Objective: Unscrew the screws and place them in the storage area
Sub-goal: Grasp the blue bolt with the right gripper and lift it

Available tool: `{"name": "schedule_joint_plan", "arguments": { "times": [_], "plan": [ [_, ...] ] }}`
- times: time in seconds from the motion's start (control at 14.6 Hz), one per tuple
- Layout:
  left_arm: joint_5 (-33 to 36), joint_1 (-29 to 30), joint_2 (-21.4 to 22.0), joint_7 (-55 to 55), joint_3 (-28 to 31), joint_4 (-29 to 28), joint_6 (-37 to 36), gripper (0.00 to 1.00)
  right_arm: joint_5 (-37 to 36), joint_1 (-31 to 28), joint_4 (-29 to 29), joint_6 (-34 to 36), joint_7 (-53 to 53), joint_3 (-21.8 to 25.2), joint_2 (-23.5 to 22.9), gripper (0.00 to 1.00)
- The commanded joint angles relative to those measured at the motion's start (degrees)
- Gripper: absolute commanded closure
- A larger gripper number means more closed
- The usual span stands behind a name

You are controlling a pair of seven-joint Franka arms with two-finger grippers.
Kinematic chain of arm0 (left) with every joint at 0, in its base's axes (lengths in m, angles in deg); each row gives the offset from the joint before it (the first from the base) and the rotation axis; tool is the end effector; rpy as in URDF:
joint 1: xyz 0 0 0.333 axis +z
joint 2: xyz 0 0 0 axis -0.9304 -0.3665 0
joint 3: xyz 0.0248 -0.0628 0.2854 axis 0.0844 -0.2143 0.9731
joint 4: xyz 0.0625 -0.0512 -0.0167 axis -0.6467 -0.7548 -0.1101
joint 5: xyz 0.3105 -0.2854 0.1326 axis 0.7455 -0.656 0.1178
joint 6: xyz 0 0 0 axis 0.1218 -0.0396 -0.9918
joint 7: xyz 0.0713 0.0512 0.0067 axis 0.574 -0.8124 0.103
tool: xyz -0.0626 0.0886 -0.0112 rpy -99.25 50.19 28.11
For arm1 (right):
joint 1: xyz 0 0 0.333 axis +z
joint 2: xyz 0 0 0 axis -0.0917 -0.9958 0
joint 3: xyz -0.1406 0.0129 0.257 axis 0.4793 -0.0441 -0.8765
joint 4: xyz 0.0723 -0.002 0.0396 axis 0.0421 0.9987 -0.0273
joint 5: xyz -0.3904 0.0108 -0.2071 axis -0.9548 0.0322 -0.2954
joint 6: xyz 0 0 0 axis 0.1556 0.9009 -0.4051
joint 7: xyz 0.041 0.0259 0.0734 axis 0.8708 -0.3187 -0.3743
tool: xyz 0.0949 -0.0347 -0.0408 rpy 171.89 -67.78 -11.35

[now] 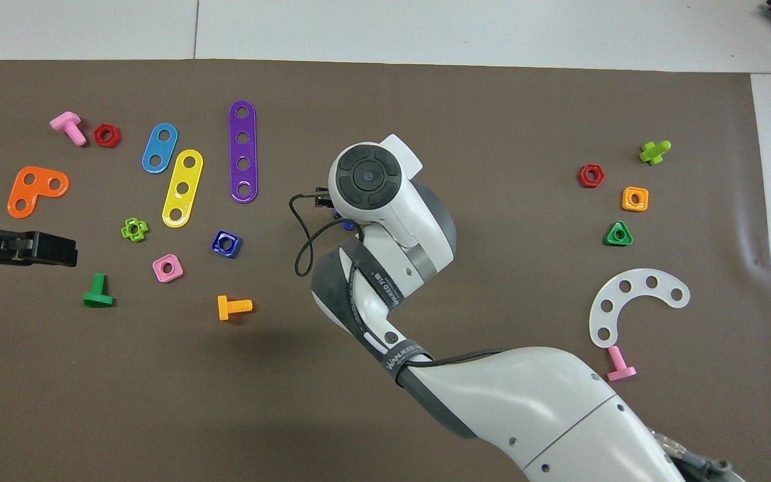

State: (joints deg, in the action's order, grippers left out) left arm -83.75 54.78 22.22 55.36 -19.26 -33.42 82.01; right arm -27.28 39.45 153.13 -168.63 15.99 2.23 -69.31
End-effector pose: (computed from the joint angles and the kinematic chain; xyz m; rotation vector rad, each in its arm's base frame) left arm 0.5631 -0.0340 0.5613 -3.1153 0.1201 0.0178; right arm 0.6466 0.4495 0.3008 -3.0580 0.0467 -0.2656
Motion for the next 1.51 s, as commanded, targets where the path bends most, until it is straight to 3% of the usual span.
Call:
{"name": "schedule_joint_plan", "arguments": {
  "times": [0.0,0.27,0.55,0.82,0.89,0.96,1.23,1.44],
  "plan": [
    [0.9,-0.07,-0.38,-0.32,-0.6,1.16,-1.24,0.0,-1.36,0.27,-0.32,-2.09,0.17,-0.3,-0.42,0.17],
    [0.03,0.19,-0.47,-0.49,-0.51,1.86,-1.94,0.0,-1.44,1.15,0.82,-3.41,-2.54,-0.3,-1.3,0.4],
    [-2.09,0.45,-0.38,-0.41,-0.43,1.78,-2.03,0.0,-1.62,1.85,1.0,-3.94,-3.52,-0.3,-2.62,0.47],
    [-2.09,0.28,0.15,-0.14,-0.34,0.81,-1.95,0.0,-1.53,1.94,1.26,-3.42,-4.49,-0.3,-2.44,0.61],
    [-2.09,0.37,-0.02,0.03,-0.25,1.25,-1.86,0.0,-1.53,1.94,1.44,-3.15,-4.49,-0.3,-2.36,0.7],
    [-2.0,0.54,-0.03,0.03,-0.16,1.16,-1.77,0.0,-1.62,1.94,1.44,-3.06,-4.92,-0.3,-2.35,1.0],
    [-2.0,0.98,0.06,0.03,0.1,1.08,-1.77,0.0,-2.23,1.94,0.65,-2.19,-4.67,-0.21,-2.27,1.0],
    [-2.0,0.98,0.06,0.03,0.1,1.16,-1.77,0.0,-1.62,-0.07,1.08,1.07,-4.49,1.36,2.72,1.0]
  ]
}}
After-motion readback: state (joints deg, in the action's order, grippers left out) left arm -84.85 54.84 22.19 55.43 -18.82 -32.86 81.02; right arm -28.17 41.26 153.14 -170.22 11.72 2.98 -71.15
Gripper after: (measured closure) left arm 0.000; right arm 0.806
